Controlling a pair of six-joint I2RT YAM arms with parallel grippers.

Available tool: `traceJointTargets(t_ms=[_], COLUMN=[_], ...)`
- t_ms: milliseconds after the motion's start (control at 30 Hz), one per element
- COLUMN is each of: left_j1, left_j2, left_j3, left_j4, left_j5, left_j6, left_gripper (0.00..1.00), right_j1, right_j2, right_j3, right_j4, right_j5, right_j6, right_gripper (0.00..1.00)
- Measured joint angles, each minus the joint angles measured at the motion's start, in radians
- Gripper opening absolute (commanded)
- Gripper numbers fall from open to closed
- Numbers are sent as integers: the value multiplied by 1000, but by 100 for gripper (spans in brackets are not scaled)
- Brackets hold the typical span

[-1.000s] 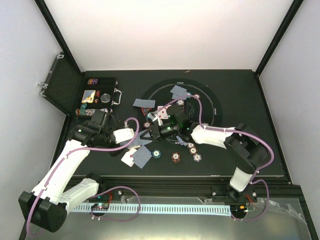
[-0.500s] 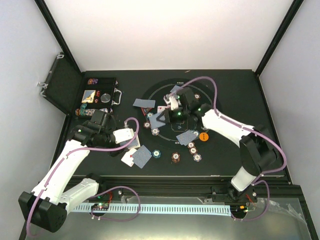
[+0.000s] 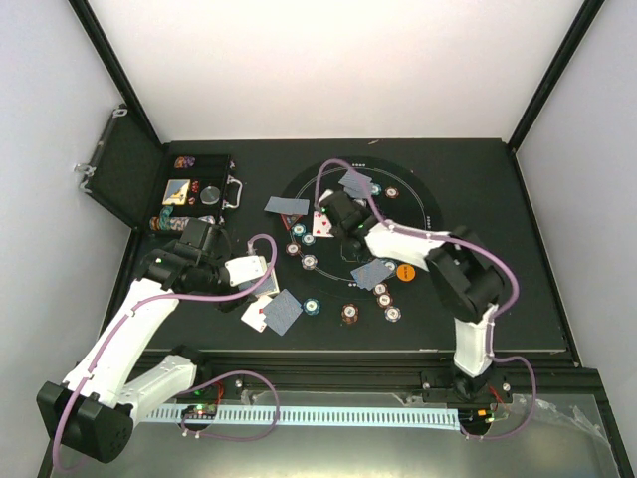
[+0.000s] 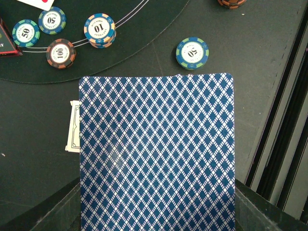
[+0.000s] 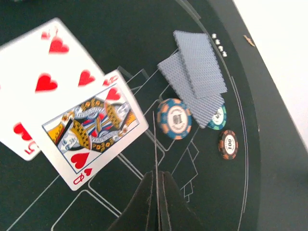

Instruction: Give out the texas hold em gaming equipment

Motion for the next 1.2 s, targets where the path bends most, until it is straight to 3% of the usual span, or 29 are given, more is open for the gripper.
traceJointTargets(t_ms=[267, 333, 433, 500, 700, 867, 933, 1200], left_j1=[0, 0, 0, 0, 0, 0, 0, 0], left_j2=[2, 2, 2, 2, 2, 2, 1, -1], left_j3=[1, 1, 1, 2, 5, 5, 5, 5], left_j4=[0, 0, 0, 0, 0, 0, 0, -1], left_j5=[0, 0, 0, 0, 0, 0, 0, 0], left_j6=[0, 0, 0, 0, 0, 0, 0, 0], left_gripper=[2, 2, 2, 2, 3, 3, 3, 3], right_j1=[48, 58, 67, 67, 65, 66, 66, 47], right_j2=[190, 198, 215, 222, 167, 89, 33, -207], right_j3=[-22, -23, 0, 19, 14, -27, -37, -15], right_j4=[159, 170, 126, 78, -3, -46, -53, -74], right_j5=[193, 216, 216, 196, 142, 129, 134, 126], right_j6=[-244, -261, -238, -208, -98, 12, 69, 336], right_gripper=[3, 17, 63, 77, 89, 92, 100, 100])
